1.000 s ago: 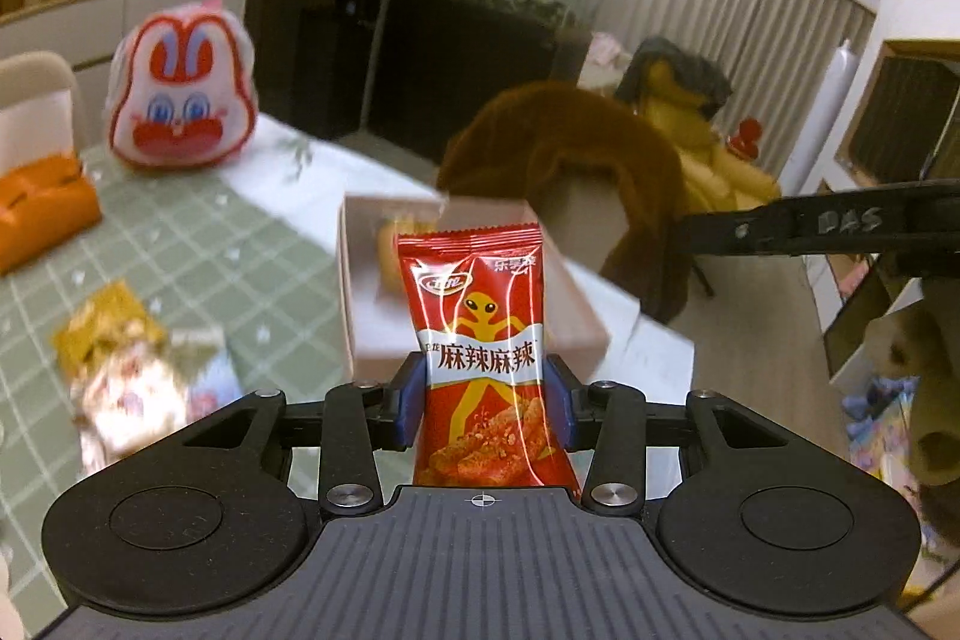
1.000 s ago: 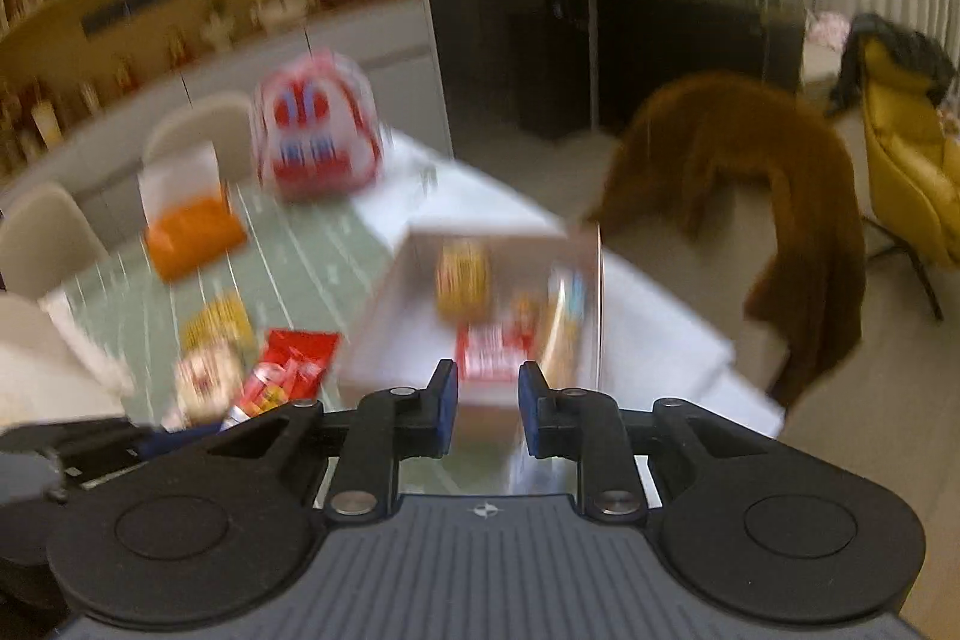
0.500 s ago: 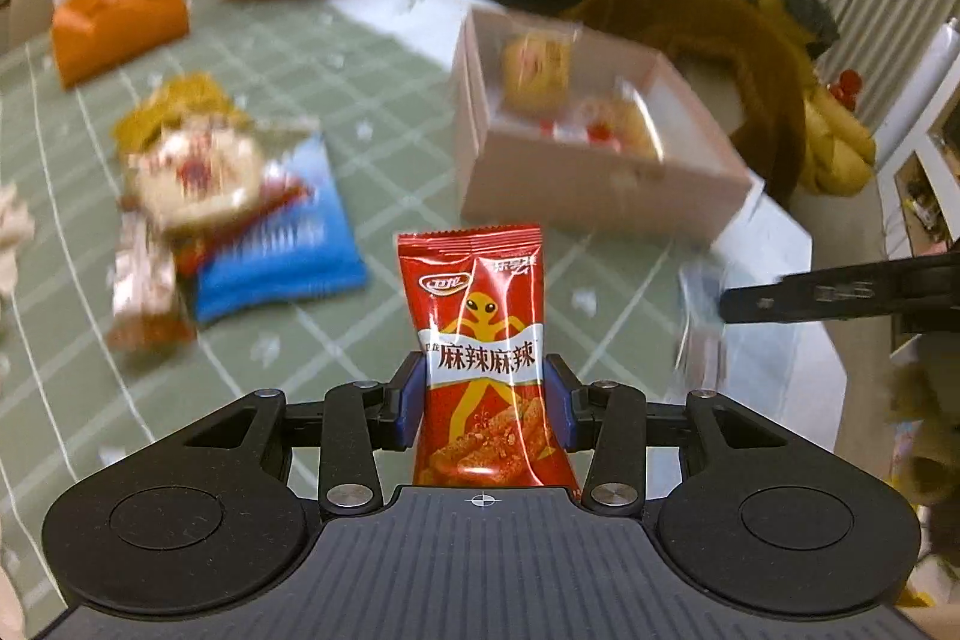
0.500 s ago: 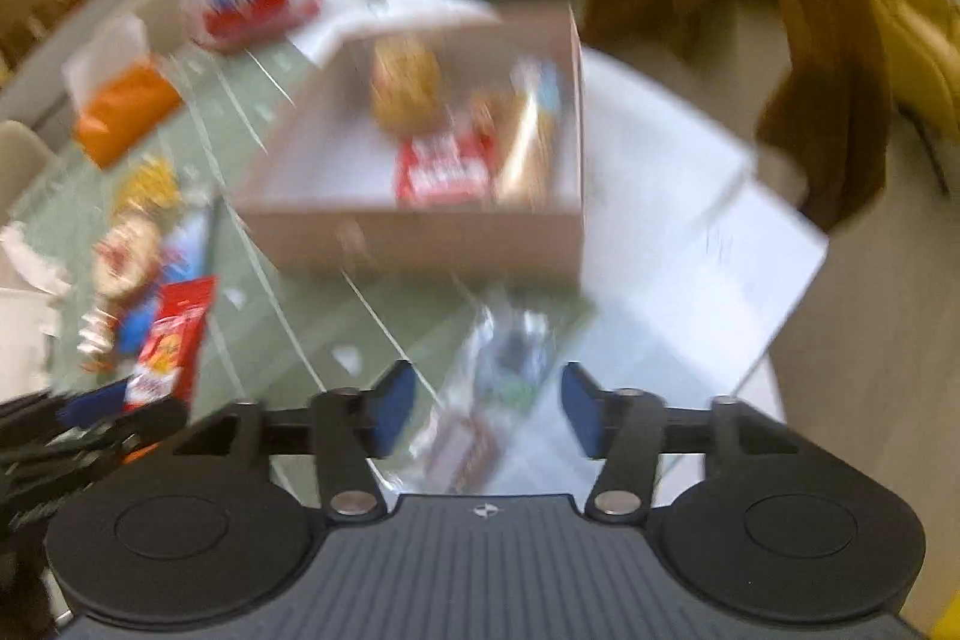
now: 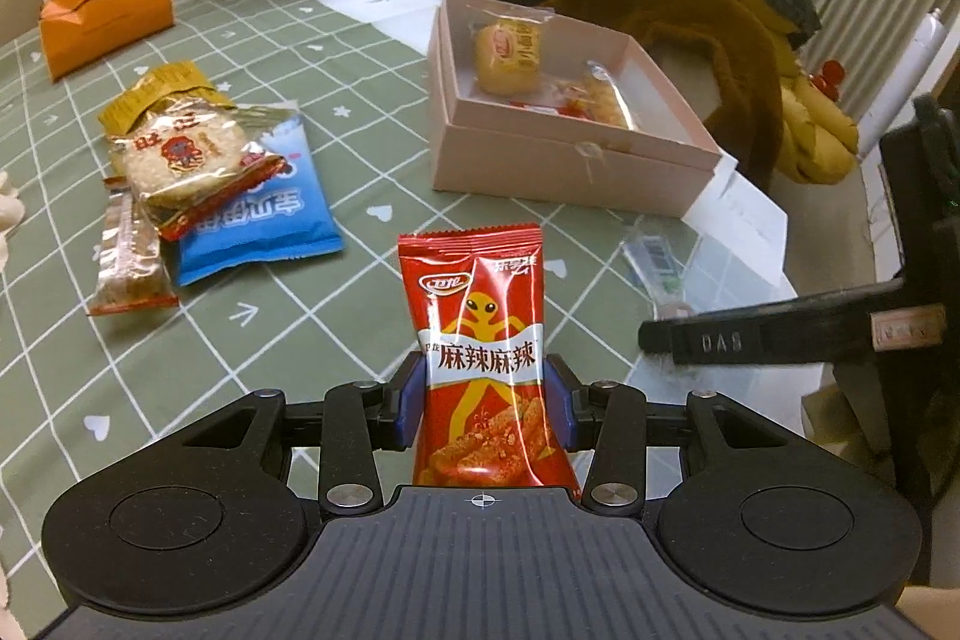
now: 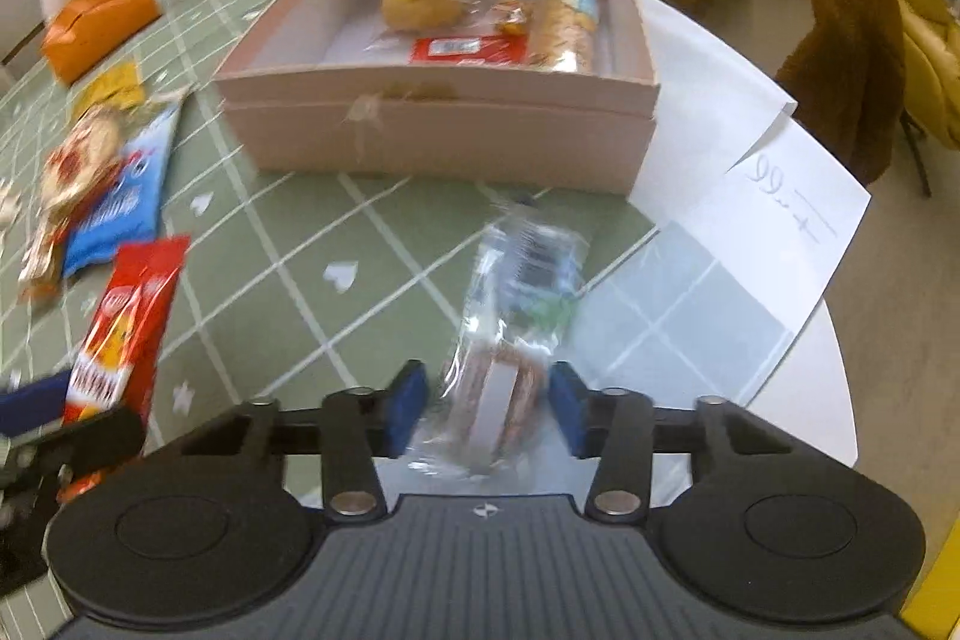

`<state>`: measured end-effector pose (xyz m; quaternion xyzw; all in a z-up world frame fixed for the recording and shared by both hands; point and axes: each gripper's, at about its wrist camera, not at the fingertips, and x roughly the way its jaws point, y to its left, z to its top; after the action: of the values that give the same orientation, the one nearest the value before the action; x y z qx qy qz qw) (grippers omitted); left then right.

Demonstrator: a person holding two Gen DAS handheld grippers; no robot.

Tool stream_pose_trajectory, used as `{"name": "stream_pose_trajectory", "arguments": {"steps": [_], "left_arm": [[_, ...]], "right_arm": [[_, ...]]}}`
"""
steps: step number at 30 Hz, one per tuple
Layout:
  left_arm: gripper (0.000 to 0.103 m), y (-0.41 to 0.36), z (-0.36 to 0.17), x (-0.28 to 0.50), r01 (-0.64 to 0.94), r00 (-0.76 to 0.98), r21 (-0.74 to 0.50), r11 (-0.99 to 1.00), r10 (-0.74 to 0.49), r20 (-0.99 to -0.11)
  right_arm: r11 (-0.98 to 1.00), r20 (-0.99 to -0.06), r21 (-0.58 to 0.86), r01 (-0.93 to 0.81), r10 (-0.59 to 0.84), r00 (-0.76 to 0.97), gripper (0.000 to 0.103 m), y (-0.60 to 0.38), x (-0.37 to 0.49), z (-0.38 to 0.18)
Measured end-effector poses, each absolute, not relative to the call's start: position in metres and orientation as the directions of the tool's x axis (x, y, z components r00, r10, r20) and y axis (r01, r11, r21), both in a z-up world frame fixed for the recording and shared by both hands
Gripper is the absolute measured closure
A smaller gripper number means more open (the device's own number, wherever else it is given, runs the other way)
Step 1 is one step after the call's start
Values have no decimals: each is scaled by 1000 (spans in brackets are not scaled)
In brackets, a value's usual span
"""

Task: Organize snacks
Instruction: 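Carry the red packet and clear bar packet into the pink box and open both grippers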

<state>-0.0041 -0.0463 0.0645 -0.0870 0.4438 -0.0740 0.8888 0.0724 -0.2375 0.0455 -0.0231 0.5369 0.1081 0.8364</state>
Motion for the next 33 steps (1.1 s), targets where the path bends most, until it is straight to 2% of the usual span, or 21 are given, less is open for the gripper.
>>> {"name": "stream_pose_trajectory", "arguments": {"steps": [10, 15, 19, 22, 25, 27, 29, 31, 33], "left_arm": [[56, -52, 70, -9, 66, 613, -232, 970, -223, -758], [56, -35, 122, 15, 65, 730, -279, 958, -237, -642], [56, -32, 181, 57, 108, 817, -212, 971, -208, -537], [56, -40, 202, 95, 137, 837, -180, 974, -211, -506], [55, -51, 200, 136, 201, 796, -222, 954, -291, -531], [54, -52, 185, 172, 236, 719, -328, 915, -391, -574], [49, -52, 158, 205, 200, 642, -420, 885, -442, -626], [53, -54, 127, 228, 150, 608, -426, 892, -423, -671], [54, -49, 104, 238, 110, 603, -424, 899, -400, -691]], "right_arm": [[954, -860, 175, -242, 268, 435, 67, -251, 39, 86], [944, -769, 173, -281, 308, 560, 68, -257, 55, 153], [939, -680, 167, -299, 330, 655, 68, -261, 92, 212], [942, -643, 152, -298, 323, 695, 67, -259, 125, 236], [946, -650, 154, -285, 314, 692, 67, -260, 159, 235], [947, -672, 167, -274, 313, 671, 67, -260, 179, 226], [947, -699, 178, -267, 313, 643, 61, -263, 197, 212], [952, -725, 192, -237, 300, 620, 52, -266, 212, 194], [959, -755, 199, -204, 283, 592, 51, -272, 221, 176]]}}
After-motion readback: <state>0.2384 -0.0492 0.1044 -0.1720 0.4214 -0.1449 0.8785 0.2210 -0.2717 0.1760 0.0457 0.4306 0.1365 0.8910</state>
